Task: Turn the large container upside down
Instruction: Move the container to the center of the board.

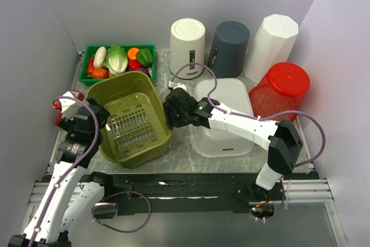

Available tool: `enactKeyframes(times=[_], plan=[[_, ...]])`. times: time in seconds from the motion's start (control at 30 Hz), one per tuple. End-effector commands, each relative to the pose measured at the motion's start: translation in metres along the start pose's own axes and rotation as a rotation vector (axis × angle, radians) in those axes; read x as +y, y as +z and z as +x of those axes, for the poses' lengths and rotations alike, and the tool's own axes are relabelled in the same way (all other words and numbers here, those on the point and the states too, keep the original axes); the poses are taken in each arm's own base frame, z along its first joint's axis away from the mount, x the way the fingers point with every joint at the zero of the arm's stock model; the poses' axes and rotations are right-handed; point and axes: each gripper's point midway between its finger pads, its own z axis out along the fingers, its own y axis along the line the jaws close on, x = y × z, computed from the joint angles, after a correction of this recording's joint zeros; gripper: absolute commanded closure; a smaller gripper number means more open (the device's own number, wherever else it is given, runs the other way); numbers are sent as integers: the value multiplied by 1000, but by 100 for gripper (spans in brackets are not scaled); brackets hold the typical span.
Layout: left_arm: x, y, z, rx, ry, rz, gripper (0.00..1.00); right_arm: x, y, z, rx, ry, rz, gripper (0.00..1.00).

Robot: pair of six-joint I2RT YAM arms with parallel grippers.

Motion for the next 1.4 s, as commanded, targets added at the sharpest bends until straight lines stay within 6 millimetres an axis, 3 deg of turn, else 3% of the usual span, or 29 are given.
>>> enactKeyframes(times=[0.0, 0.2, 0.3, 0.5, 0.67, 0.77, 0.93, 1.07, 1.37], plan=[[-9, -2, -16, -31, -30, 29, 4, -14, -23, -5, -45, -11, 38, 37], [-11, 1, -13, -16, -22, 37, 4, 3, -42, -36, -114, -47, -22, 29], [-12, 3, -11, -9, -16, 38, 4, 17, -42, -48, -127, -78, -65, 26], [-12, 5, -10, -1, -12, 33, 4, 27, -15, -56, -64, -125, -37, 25], [-14, 6, -9, 4, -7, 41, 4, 29, 14, -40, 17, -138, -22, 28], [-15, 6, -8, 6, -6, 47, 4, 17, 23, -32, 35, -108, -9, 37], [-15, 7, -7, 13, -3, 47, 4, -3, 19, -31, 16, -25, -6, 47], [-15, 9, -7, 17, -1, 49, 4, -12, 18, -19, 7, 22, -5, 58], [-18, 9, -7, 21, -4, 68, 4, -25, 22, 5, 41, 95, 15, 63]])
